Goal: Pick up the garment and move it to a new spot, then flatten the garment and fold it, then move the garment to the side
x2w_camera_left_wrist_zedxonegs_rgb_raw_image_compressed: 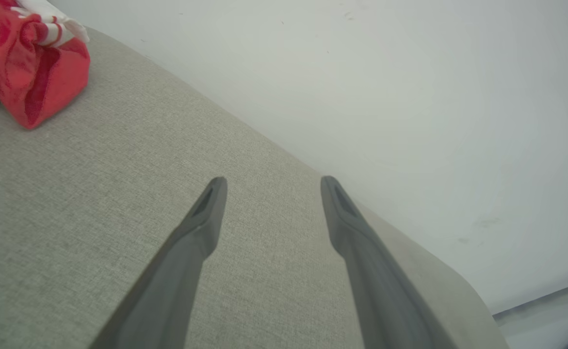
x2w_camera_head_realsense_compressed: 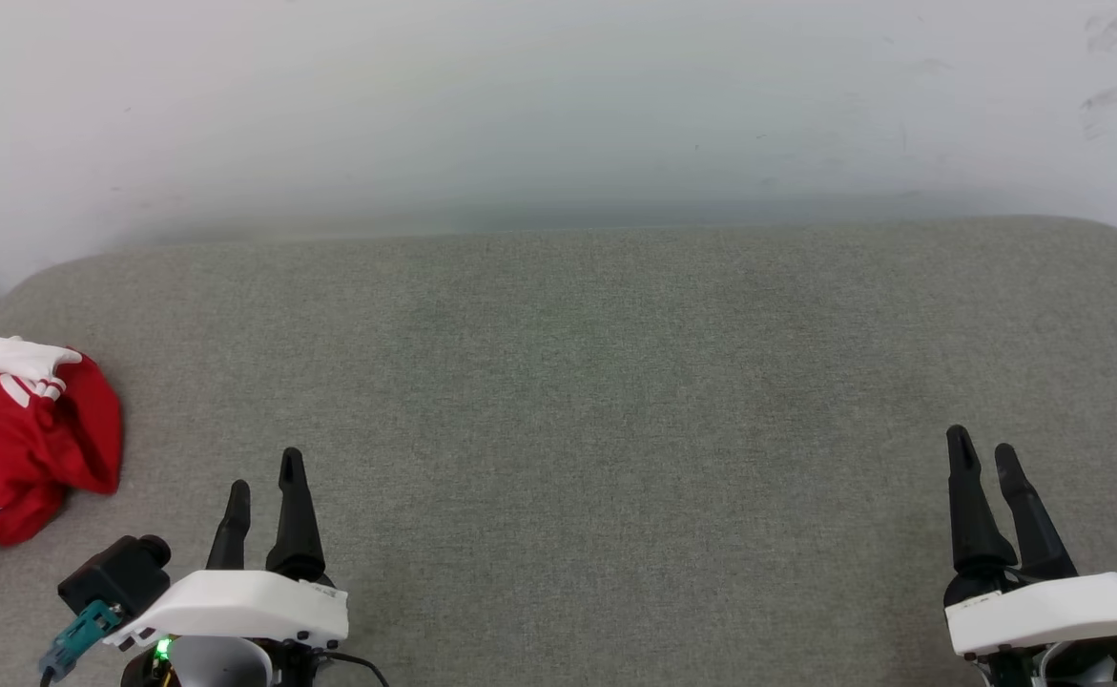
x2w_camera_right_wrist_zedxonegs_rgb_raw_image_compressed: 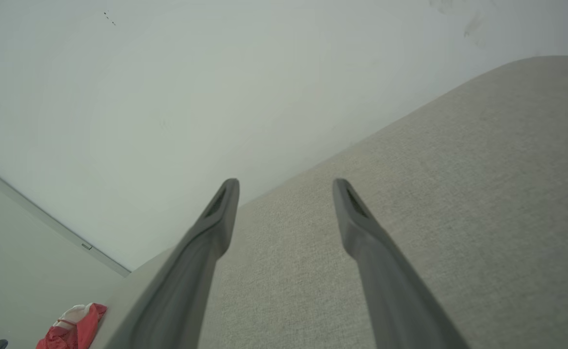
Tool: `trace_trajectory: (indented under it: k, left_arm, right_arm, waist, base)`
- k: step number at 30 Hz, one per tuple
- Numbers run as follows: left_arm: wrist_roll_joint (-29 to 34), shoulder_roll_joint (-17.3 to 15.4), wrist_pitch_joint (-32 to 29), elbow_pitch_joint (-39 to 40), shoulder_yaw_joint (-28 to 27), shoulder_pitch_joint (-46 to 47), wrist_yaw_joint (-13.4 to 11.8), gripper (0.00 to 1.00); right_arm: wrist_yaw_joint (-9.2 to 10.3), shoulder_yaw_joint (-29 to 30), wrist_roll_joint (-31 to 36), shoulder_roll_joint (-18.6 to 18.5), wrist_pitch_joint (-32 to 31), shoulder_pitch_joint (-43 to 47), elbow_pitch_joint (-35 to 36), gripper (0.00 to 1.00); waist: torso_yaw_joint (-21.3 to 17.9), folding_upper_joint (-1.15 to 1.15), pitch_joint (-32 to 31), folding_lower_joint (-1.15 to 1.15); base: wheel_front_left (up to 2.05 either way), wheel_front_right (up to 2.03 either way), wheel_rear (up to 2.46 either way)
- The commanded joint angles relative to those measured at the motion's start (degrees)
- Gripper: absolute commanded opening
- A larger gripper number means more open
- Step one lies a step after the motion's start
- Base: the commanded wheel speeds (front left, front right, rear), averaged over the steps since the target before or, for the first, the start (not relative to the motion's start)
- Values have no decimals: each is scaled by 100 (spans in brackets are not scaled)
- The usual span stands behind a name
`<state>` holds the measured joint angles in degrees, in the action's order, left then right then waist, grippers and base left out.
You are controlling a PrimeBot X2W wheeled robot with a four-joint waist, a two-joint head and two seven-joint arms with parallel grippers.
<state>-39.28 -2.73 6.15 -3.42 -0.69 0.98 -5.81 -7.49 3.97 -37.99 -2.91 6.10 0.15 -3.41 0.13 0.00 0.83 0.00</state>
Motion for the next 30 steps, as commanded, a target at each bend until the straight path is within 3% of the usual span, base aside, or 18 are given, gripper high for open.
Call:
trace_trajectory:
  k: [1,30]
  left_arm:
    - [169,-14,47,92,15,-1,-33,100]
    - [2045,-19,478,270,353,-193,-171,100]
  right_arm:
    - [0,-15,169,-1,50,-14,107,100]
    - [0,-86,2055,2,478,229,313,100]
  waist:
    - [-2,0,-1,0]
    - [7,0,6,0]
  base:
    - [0,0,0]
    - [0,0,0]
